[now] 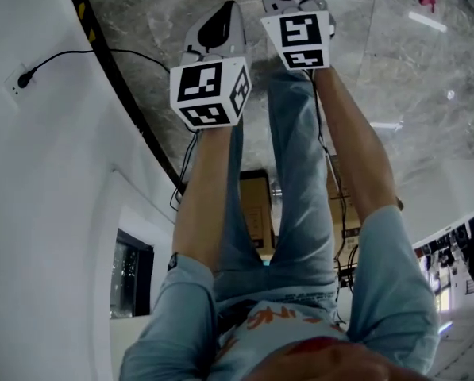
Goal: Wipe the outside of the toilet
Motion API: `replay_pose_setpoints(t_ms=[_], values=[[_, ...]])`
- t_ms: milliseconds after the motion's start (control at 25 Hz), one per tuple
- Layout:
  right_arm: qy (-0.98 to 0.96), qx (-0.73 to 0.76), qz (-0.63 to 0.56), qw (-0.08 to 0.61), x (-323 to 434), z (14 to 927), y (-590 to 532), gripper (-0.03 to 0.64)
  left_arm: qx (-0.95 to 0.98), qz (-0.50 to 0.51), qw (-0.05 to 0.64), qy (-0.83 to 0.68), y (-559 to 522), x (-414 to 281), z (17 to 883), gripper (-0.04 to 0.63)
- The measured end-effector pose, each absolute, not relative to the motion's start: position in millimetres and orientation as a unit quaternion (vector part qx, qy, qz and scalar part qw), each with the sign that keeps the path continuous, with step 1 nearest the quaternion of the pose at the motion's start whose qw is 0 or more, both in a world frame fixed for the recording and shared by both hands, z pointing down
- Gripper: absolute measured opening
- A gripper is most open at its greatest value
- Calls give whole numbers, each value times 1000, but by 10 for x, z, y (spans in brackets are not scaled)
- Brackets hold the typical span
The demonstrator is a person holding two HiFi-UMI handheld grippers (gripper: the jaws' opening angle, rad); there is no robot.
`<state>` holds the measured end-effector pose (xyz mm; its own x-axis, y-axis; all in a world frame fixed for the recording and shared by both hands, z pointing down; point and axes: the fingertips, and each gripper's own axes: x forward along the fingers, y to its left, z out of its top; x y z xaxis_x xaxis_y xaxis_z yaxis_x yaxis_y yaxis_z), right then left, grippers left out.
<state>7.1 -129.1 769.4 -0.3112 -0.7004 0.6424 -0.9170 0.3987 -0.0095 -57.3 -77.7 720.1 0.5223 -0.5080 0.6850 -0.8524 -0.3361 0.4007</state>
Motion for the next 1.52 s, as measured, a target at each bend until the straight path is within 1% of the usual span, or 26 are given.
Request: replay_pose_setpoints(t_ms=[120,280,400,560,840,1200,1320,1520], values=[[-782,520,188,288,-165,7821,-1444,61,782,227,383,-436,-835,-819,7339,-5],[-776,530,182,289,-334,8072,-1737,61,790,219,375,-433,-988,-956,7446,-5],[-772,535,183,292,-363,8293,-1944,61,799,218,367,-424,-1094,-970,7549,-5],[-756,560,193,279,-282,8460,-2203,61,796,217,367,-429,-1214,-1053,7739,-5],[-717,610,243,236,183,8569,-2173,61,789,239,369,-430,-1177,-1077,7960,-5],[-692,626,268,239,777,8568,-1948,61,798,249,365,-409,-1152,-640,7949,-5],[-677,641,281,230,1055,8564,-1914,61,800,251,365,-404,-1128,-474,7933,-5],[-658,658,278,238,1581,8455,-1929,61,801,249,364,-404,-1162,-232,7867,-5]])
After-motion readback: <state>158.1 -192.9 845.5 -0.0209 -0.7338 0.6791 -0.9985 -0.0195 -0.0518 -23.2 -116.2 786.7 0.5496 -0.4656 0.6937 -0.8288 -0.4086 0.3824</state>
